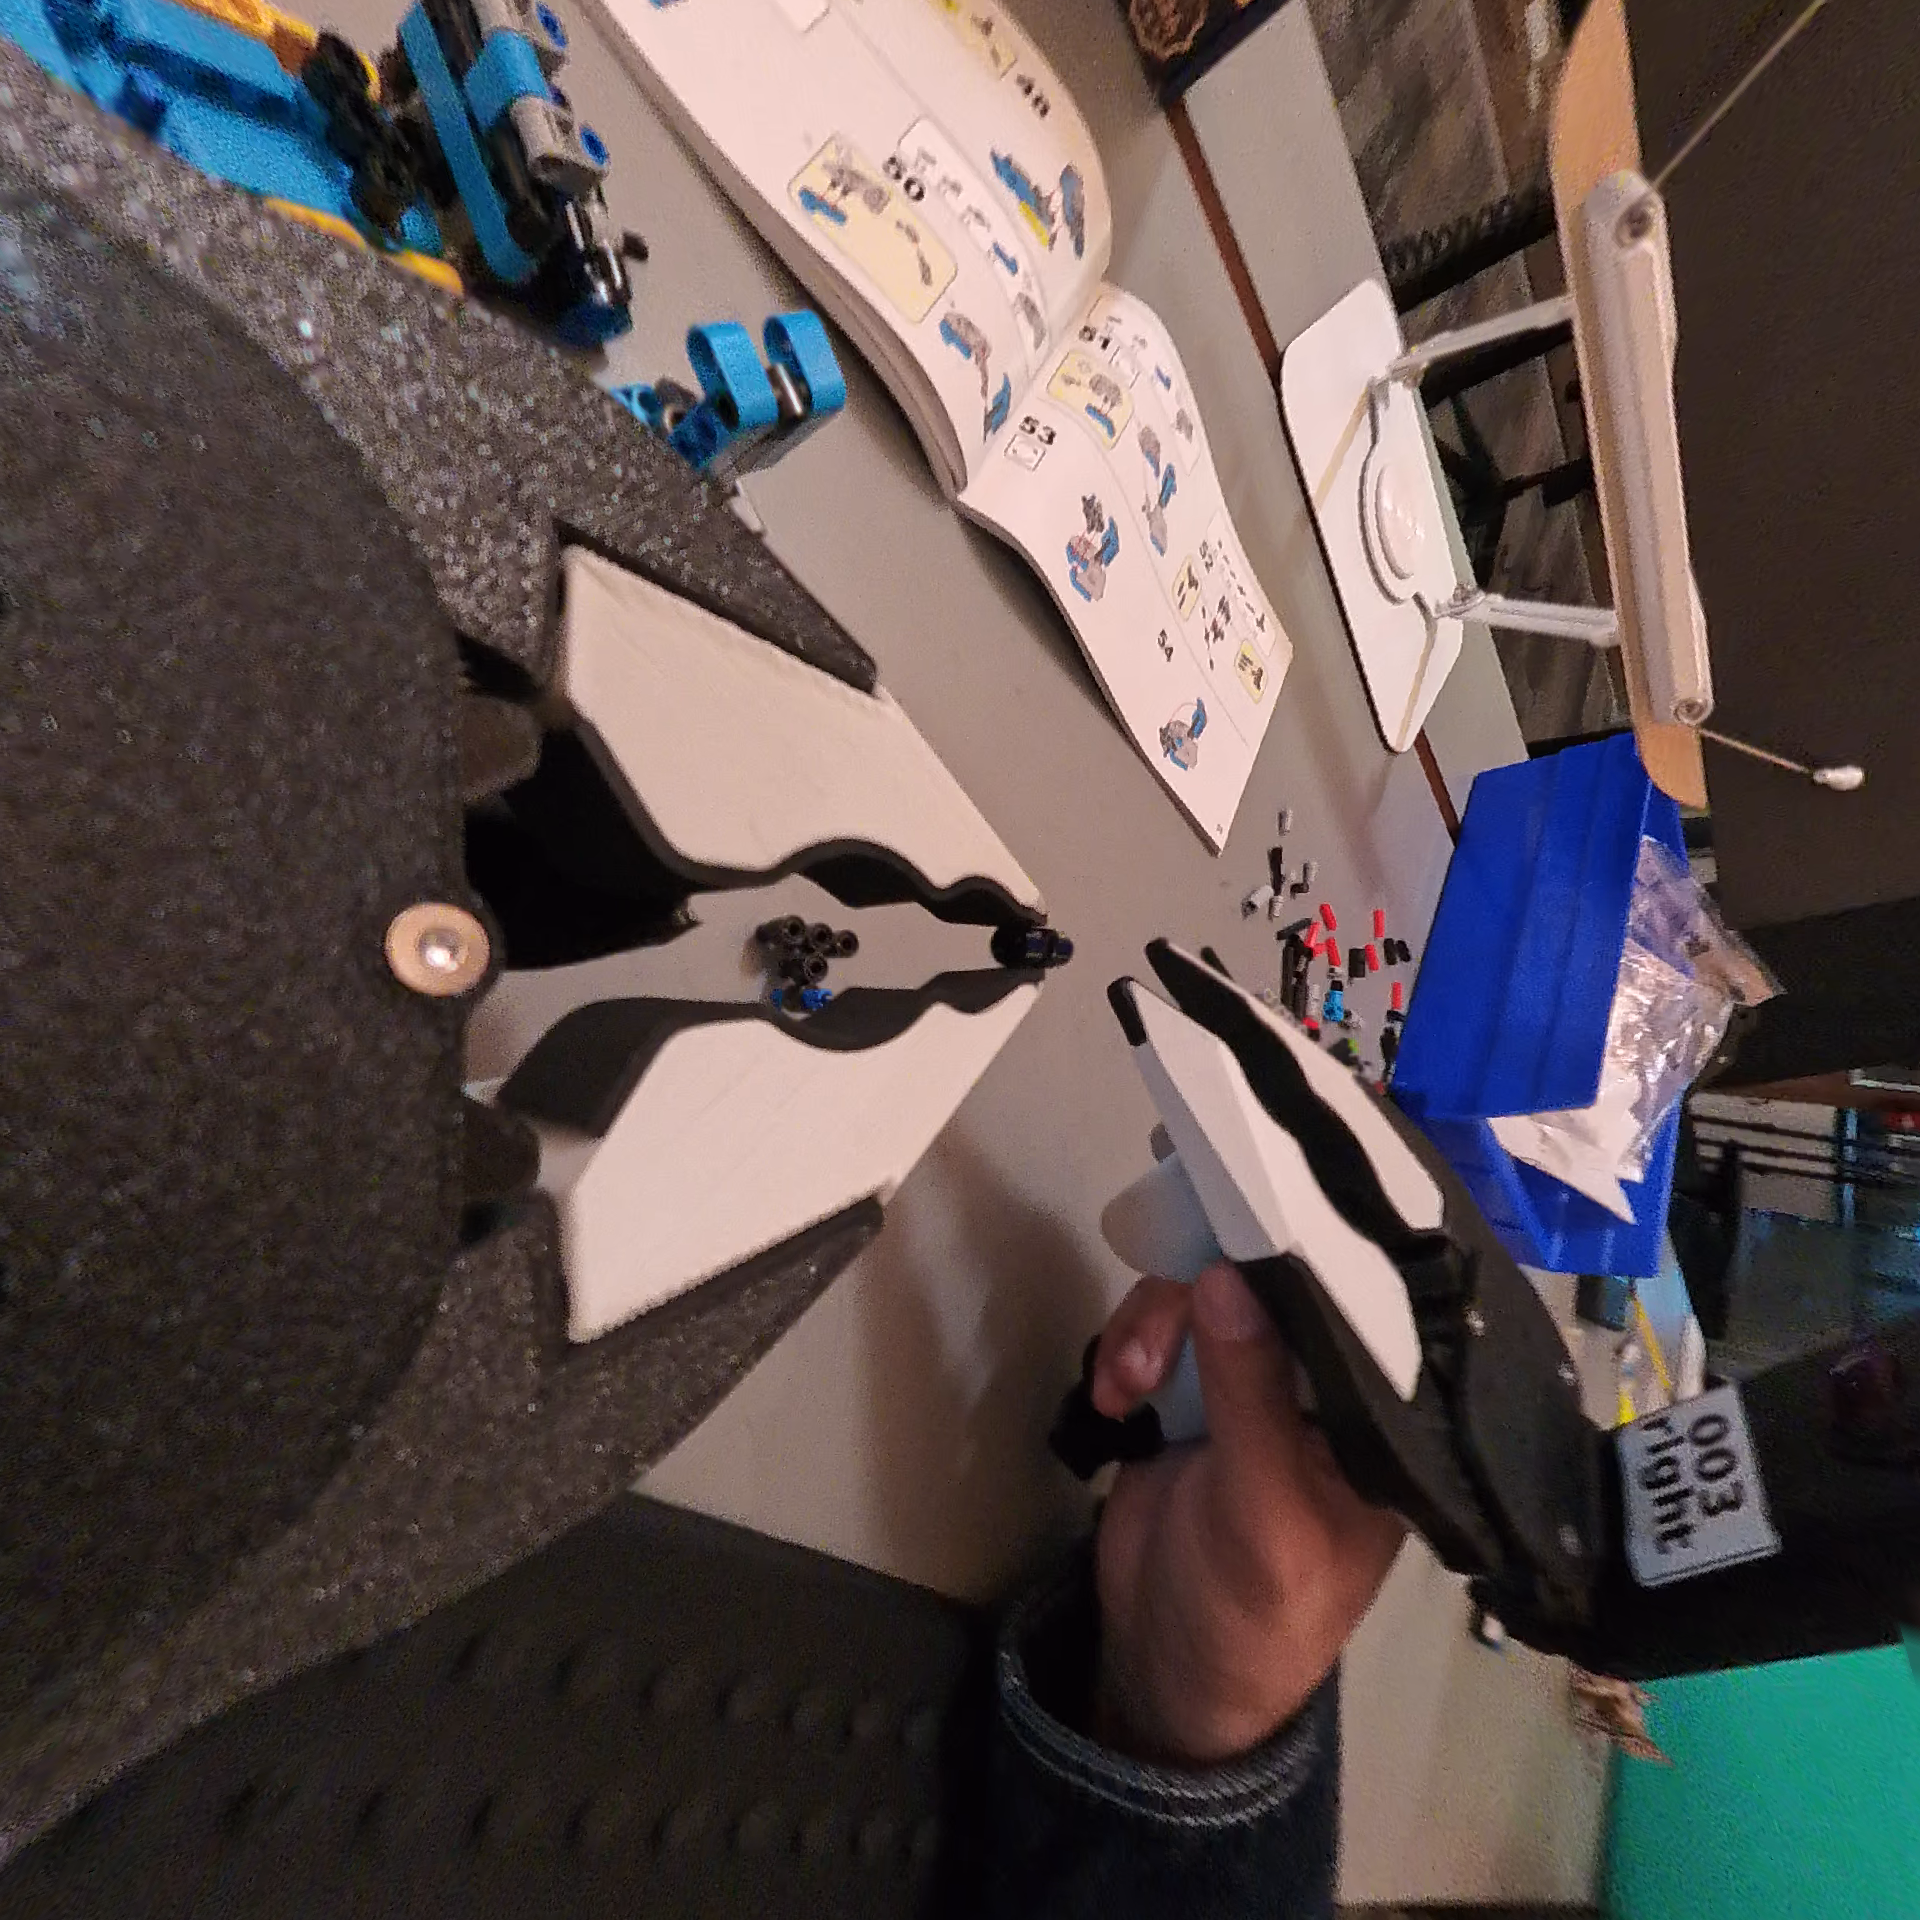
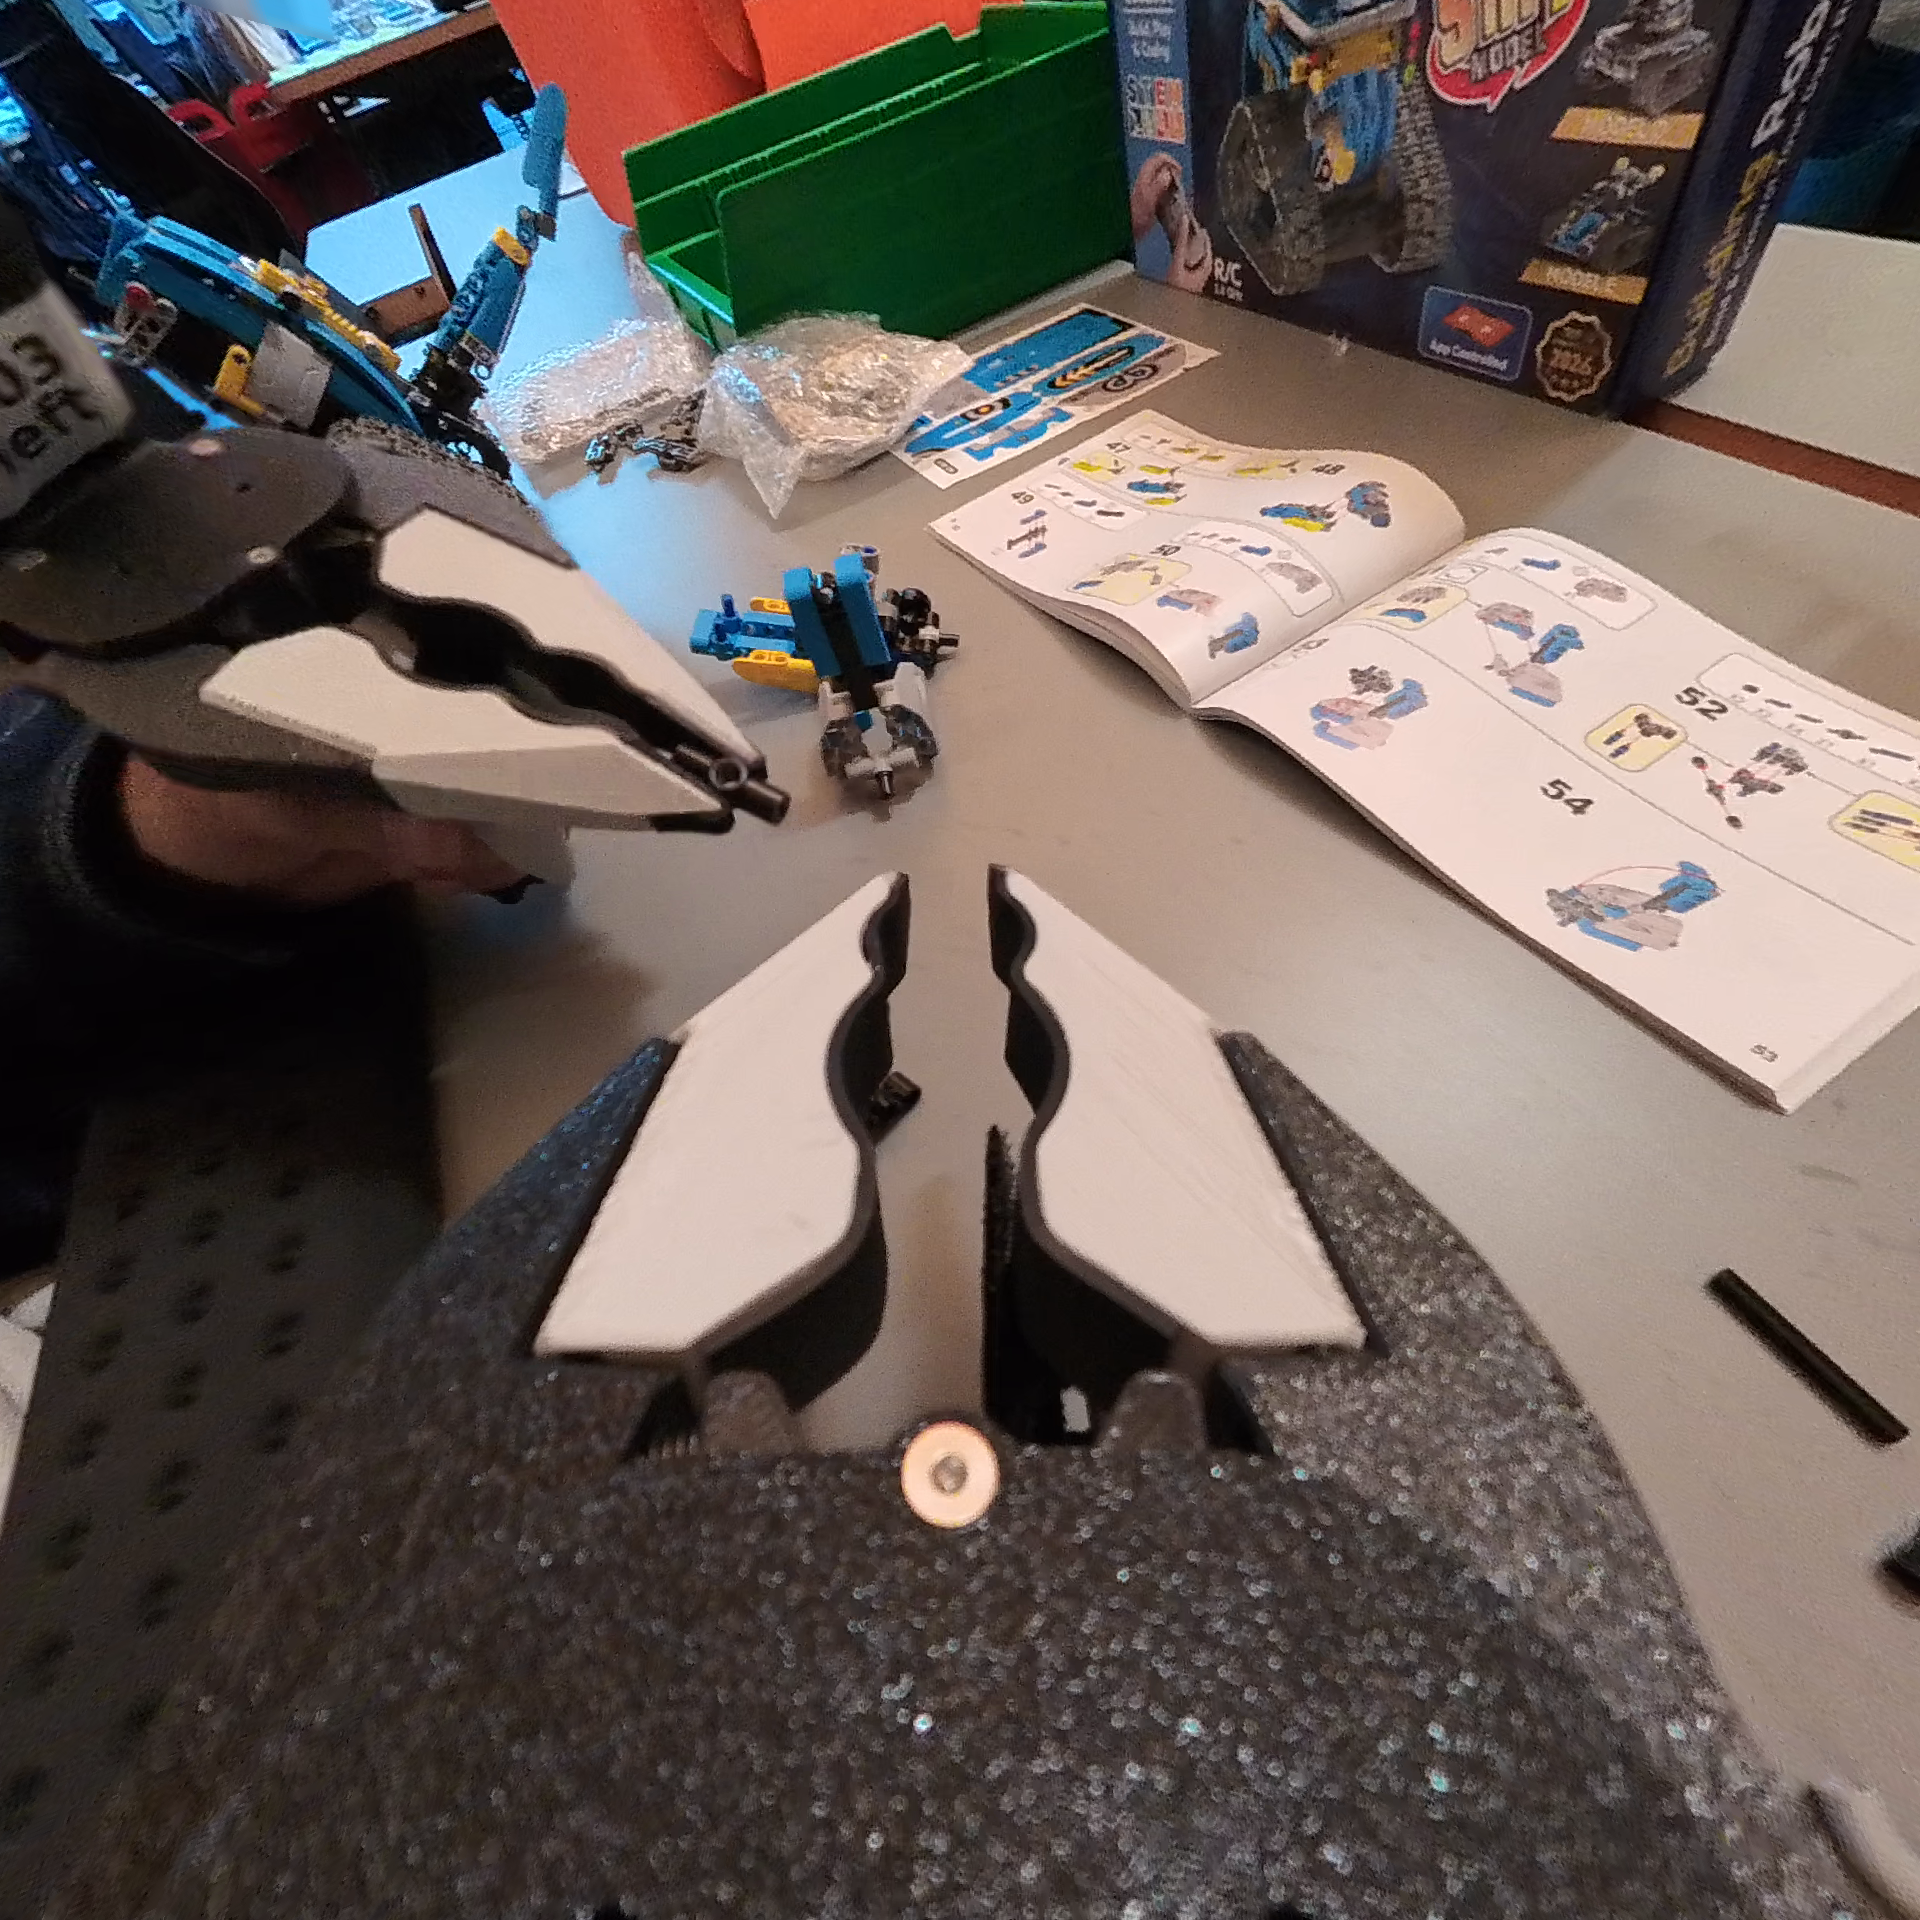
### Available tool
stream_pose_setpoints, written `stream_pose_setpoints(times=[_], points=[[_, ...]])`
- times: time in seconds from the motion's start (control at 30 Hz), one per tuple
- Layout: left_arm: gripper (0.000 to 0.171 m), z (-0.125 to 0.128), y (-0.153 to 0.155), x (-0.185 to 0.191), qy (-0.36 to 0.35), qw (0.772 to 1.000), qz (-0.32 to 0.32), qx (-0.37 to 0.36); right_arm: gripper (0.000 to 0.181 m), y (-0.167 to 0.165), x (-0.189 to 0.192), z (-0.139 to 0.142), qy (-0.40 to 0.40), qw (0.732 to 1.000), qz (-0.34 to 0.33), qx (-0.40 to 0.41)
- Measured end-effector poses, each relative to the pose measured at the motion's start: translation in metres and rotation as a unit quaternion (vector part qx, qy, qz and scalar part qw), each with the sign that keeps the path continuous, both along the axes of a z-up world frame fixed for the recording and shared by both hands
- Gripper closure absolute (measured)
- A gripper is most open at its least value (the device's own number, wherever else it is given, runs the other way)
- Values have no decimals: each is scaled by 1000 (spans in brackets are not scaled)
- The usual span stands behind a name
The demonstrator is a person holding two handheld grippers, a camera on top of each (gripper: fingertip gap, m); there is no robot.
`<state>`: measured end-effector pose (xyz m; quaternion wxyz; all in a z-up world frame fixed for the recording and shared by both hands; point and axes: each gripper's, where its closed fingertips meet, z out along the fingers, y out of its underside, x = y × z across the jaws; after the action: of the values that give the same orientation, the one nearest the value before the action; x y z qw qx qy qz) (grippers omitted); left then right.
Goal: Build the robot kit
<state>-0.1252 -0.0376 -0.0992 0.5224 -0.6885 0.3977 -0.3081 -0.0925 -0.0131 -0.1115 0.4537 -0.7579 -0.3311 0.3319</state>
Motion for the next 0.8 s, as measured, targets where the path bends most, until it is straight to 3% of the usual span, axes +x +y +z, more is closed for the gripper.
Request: stream_pose_setpoints(times=[0.13, 0.33, 0.53, 0.6, 0.7, 0.8], points=[[164, 0, 4, -4, -30, 999, 2, -37, 168, -5, -5, -1, -1, 1000, 19, -1], [164, -3, -3, 1, -26, 998, -19, -50, 164, -34, -27, -1, 0, 994, 114, -2], [165, 7, -27, 10, -85, 985, -106, -109, 157, -41, -30, 11, 2, 990, 133, 52], [165, 5, -32, 10, -91, 977, -129, -141, 163, -49, -32, 9, -4, 986, 159, 53], [165, -5, -44, 10, -71, 967, -172, -176, 174, -61, -32, -1, -50, 978, 191, 69], [164, -25, -50, 7, -3, 970, -183, -161, 175, -68, -34, -21, -106, 969, 211, 66]])
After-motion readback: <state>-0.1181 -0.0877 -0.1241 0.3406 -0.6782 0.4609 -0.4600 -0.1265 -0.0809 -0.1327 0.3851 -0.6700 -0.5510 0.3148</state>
